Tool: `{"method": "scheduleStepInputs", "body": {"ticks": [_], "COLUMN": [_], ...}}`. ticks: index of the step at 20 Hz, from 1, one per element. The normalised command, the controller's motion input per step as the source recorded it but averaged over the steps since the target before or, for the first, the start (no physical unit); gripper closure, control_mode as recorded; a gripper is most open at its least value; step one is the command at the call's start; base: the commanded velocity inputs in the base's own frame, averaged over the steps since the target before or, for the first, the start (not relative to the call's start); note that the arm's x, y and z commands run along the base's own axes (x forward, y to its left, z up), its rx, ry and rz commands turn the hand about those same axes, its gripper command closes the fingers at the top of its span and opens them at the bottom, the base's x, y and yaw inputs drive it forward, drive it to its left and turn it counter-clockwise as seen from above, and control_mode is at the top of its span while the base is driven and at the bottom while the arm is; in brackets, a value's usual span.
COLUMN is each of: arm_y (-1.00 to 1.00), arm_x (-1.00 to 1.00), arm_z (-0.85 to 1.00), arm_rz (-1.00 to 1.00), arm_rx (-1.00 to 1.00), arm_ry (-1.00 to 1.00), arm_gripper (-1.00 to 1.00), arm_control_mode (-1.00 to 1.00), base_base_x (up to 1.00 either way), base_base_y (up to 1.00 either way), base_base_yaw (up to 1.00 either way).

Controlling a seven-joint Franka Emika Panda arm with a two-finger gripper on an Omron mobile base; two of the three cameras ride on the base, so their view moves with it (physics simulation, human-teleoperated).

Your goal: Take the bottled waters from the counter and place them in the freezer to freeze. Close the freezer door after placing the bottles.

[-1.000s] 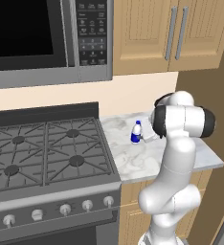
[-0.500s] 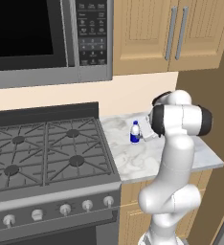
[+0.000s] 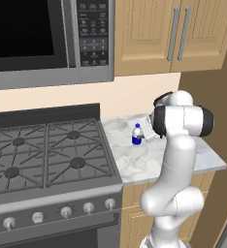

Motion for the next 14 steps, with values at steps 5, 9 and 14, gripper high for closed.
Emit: {"method": "scheduleStepInputs", "body": {"ticks": [5, 9, 14], "arm_y": [0.00, -0.02, 0.00], "arm_x": [0.00, -0.14, -0.22], "arm_z": [0.00, 0.44, 0.77], "arm_rz": [0.00, -0.12, -0.24], "arm_rx": [0.00, 0.06, 0.04], "arm_ry": [0.00, 0.03, 0.13], "arm_gripper": [1.00, 1.00, 1.00], "arm_control_mode": [-1.00, -1.00, -1.00], "base_base_x": [0.00, 0.00, 0.00], "base_base_y": [0.00, 0.00, 0.00], "base_base_yaw": [0.00, 0.00, 0.00]}}
